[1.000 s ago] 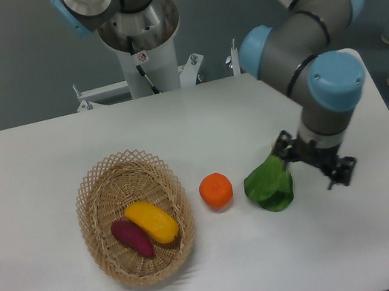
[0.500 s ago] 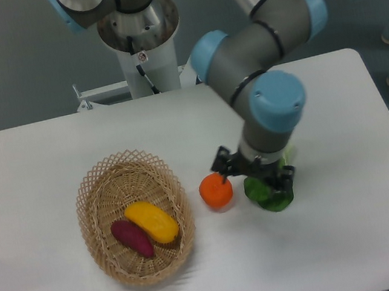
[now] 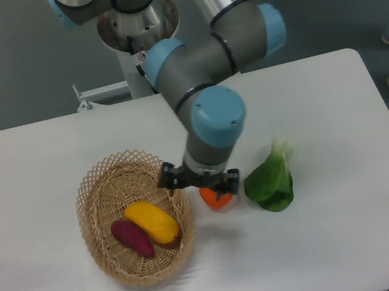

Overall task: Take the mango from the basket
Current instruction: 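Move the gripper from beside the bok choy over the wicker basket, then lower the gripper onto the yellow mango and close on it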

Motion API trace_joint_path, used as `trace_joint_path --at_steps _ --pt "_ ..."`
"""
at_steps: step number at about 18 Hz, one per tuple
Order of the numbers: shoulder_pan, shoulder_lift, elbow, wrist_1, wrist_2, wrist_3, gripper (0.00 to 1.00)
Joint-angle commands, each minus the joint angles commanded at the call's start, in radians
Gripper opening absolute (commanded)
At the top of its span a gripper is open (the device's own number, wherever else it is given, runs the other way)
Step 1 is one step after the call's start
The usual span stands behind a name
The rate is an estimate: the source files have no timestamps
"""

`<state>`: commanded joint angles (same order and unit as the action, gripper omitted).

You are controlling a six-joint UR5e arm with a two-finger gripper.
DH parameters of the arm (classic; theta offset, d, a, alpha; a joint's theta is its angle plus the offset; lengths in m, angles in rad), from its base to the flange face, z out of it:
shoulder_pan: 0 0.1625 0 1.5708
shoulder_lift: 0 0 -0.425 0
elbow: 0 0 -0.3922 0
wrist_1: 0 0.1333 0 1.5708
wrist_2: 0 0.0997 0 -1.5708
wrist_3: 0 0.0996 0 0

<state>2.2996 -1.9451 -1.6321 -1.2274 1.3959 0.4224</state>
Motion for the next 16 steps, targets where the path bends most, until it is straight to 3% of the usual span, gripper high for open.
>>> trace_joint_path --at_steps 6,16 --pt "-0.074 -0.002 -0.097 0.204 0.008 -0.26 1.0" --pt "-0.109 -0.037 -0.112 0.224 0.063 -0.364 1.0"
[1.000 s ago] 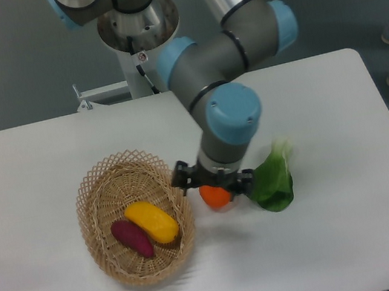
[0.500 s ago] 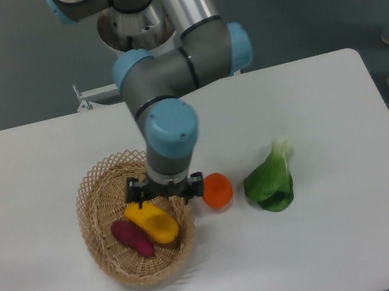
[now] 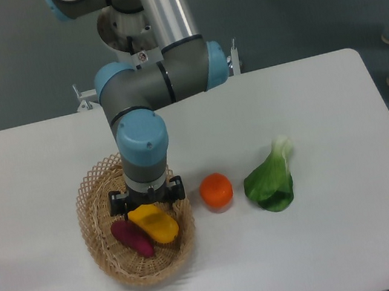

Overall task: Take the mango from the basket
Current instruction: 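Lower the gripper onto the yellow mango and close on it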

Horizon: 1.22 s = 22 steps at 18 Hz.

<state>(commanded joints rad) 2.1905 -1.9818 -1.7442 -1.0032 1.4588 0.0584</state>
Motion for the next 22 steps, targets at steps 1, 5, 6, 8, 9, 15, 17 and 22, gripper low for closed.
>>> trace_joint_path --at_steps 1,5,6,8,9,15,17,22 --pt "0.0 -0.008 0.003 0.002 0.005 -0.014 1.0" --pt "-0.003 -0.029 0.009 0.002 0.035 -0.037 1.0" --pt "-0.003 -0.031 0.011 0.003 0.037 -0.037 1.0" --pt "-0.003 -0.032 0.012 0.003 0.035 -0.037 1.0" --pt "-0.003 -0.034 0.014 0.003 0.037 -0.041 1.0" --pt "-0.017 -0.061 0.025 0.054 0.103 -0.113 0.83" --pt "-0.018 -0.058 0.023 0.061 0.109 -0.123 0.44" --pt "-0.025 -0.057 0.025 0.061 0.13 -0.114 0.26"
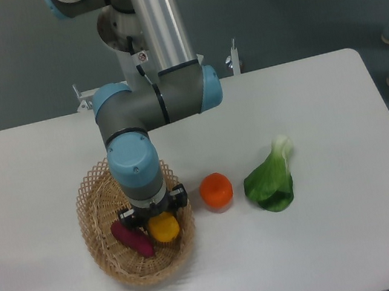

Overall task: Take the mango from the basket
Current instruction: 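Lower the gripper onto the yellow mango and close on it, then lift the mango out of the basket and carry it toward the bok choy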

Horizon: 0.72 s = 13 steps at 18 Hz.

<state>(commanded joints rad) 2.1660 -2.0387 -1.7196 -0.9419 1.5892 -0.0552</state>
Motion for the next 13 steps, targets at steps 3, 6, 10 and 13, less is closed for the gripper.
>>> trace_joint_path --at_steps 3,6,10,13 --pt "0.0 0.008 0.008 0.005 -0.002 0.02 0.26" --pt "0.002 0.02 0.015 0.003 -0.002 0.054 0.26" --pt "0.003 0.026 0.029 0.003 -0.002 0.067 0.27" --pt "0.006 0.034 0.031 0.002 -0.002 0.074 0.27"
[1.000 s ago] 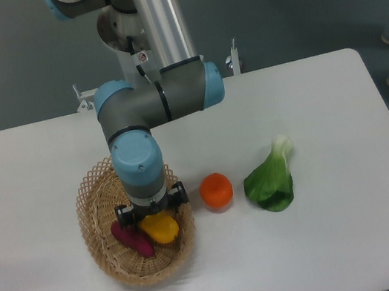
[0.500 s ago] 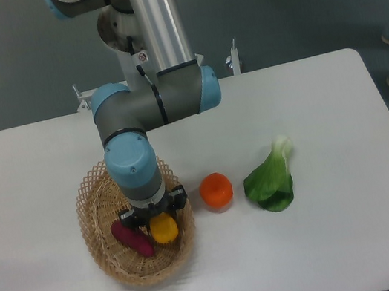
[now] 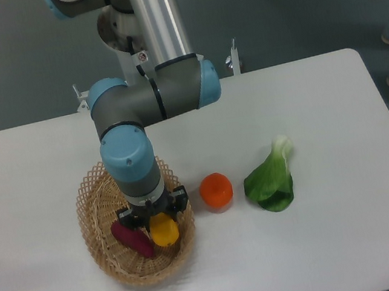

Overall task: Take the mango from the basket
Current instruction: 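Lift the mango out of the basket and carry it toward the bok choy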

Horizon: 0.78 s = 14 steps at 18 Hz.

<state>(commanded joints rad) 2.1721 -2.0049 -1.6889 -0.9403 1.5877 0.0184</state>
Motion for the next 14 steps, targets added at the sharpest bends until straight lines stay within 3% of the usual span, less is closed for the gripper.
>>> trace_joint_path --at_steps 7,14 --pt "0.072 0.048 0.018 -0.005 -0.011 0.02 0.28" --pt "0.184 0.078 0.028 -0.012 -0.009 0.204 0.28"
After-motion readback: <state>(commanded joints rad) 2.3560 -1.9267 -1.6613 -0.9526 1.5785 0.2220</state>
